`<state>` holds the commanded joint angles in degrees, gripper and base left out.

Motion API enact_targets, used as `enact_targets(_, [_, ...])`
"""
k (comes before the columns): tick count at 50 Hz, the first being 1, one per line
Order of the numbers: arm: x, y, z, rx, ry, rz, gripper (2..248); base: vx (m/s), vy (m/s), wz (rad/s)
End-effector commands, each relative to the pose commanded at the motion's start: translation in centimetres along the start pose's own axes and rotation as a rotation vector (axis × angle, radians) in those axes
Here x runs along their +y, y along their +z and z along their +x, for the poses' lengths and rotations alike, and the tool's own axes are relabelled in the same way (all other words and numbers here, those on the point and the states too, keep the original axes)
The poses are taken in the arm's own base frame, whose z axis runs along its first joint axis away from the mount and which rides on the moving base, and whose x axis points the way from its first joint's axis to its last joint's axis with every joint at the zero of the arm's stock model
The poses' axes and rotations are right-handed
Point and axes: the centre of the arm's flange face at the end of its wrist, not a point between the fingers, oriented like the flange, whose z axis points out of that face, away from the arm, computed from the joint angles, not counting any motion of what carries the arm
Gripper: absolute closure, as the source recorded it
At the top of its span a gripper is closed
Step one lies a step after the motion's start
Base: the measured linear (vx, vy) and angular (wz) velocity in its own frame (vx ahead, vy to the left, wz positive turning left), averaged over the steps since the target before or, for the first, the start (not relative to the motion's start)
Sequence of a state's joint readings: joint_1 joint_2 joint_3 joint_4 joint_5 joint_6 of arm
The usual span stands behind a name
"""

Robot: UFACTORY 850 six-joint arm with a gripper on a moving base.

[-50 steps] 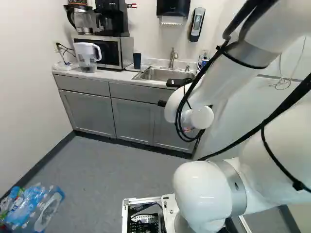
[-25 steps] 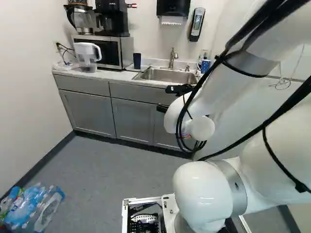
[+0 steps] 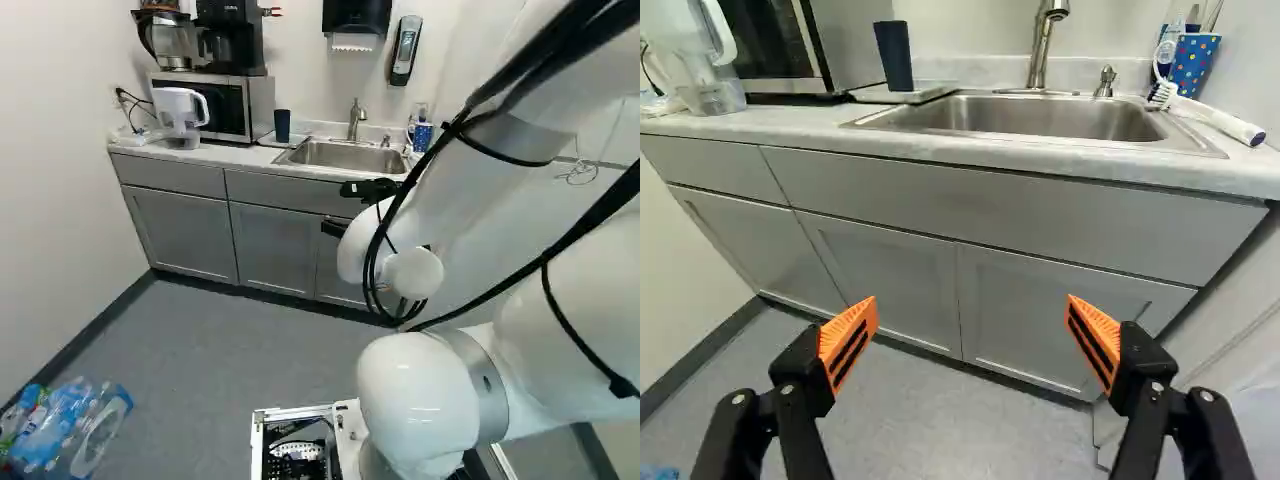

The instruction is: Rinse the cup and place it in the tray

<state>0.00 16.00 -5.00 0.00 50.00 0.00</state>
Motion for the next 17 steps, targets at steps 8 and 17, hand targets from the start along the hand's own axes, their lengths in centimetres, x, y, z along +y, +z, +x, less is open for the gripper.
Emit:
enact_targets(8, [0.00, 0.00, 0.00, 0.000, 0.000, 0.000, 3, 0.000, 0.000, 0.000])
enact_targets(17, [0.00, 0.00, 0.00, 0.000, 0.000, 0.000, 3, 0.000, 0.000, 0.000])
